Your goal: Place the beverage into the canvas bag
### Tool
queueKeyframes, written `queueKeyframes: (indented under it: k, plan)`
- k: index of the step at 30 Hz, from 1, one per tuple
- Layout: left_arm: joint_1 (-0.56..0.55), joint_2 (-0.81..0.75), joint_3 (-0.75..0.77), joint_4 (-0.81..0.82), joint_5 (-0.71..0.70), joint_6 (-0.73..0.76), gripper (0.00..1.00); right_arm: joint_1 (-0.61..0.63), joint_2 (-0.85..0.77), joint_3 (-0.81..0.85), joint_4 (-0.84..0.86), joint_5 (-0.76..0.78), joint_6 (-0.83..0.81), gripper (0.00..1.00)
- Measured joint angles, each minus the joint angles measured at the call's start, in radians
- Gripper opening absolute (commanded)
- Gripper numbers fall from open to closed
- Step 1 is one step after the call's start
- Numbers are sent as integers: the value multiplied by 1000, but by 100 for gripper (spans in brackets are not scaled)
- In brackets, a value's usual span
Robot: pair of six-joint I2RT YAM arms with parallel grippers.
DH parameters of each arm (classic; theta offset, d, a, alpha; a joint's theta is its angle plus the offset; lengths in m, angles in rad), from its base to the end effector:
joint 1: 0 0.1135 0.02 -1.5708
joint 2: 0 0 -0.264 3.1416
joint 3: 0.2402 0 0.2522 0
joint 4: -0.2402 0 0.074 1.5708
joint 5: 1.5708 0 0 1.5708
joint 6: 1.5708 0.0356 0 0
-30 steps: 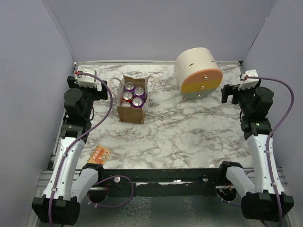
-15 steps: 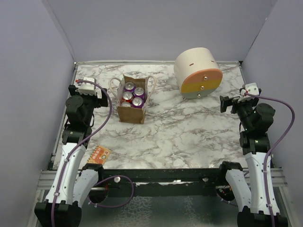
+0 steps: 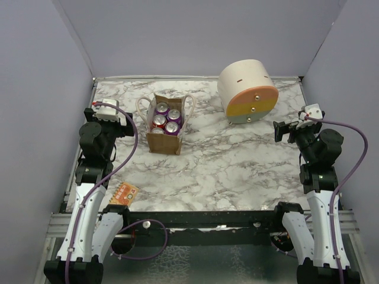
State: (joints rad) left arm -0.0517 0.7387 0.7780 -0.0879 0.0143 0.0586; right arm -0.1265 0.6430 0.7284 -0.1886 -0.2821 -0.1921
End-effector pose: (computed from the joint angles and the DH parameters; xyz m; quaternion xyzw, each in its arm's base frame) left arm 0.1764 -0.0096 0.3555 0.0448 0.7227 -0.0028 0.6897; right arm 0.1553 -0.0098 0.3413 -0.1182 0.7318 -0.0021 0.6712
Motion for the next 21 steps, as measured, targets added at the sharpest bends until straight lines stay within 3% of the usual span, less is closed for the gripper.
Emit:
queueKeyframes:
  k: [21]
  plan:
    - [13,-1,1,-11,28,31,91,0,5,2,-29,-29,-15,100]
